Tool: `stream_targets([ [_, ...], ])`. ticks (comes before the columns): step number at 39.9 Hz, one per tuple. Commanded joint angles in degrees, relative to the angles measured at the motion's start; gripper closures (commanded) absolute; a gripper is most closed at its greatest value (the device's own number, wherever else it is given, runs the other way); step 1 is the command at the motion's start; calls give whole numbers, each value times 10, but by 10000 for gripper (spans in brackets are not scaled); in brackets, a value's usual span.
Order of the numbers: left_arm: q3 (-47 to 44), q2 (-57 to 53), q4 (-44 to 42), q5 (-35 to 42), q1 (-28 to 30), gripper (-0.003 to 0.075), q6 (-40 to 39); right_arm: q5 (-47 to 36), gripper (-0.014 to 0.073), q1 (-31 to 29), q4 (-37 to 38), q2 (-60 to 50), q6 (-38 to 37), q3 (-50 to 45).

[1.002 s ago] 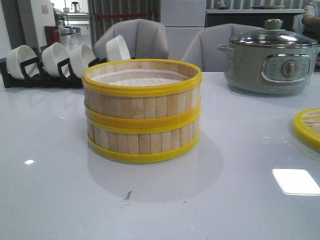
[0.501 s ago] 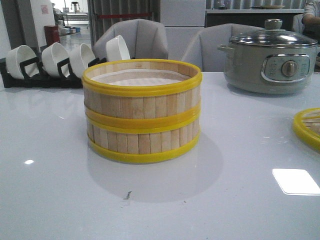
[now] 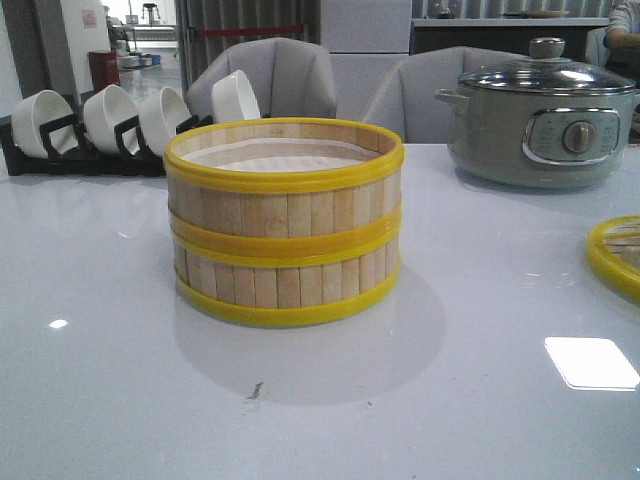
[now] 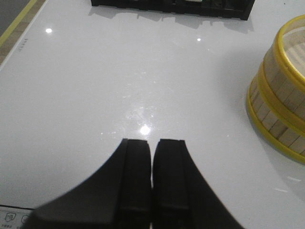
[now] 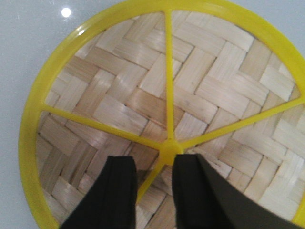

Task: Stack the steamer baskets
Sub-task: 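Lower the right gripper and grasp the center hub of the woven lid, then lift the lid with the right gripper and carry it over the stack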

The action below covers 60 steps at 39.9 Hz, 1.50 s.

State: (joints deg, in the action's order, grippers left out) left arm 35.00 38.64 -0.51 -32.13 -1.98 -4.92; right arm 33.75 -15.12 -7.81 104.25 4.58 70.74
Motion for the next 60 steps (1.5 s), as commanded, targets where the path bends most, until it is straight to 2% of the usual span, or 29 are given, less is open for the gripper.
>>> stream_targets([
  [1,17,-2,1,42,-3,635,-4,-31,274,-4,6,-20,6,21],
  [48,17,-2,1,42,-3,635,-4,-49,277,-4,6,13,6,48],
  [51,17,-2,1,42,-3,635,-4,-49,318,-4,6,13,6,48],
  [58,17,-2,1,42,-3,635,-4,-40,557,-4,6,13,6,48],
  [60,17,-2,1,42,-3,635,-4,-38,561,-4,6,13,6,48],
])
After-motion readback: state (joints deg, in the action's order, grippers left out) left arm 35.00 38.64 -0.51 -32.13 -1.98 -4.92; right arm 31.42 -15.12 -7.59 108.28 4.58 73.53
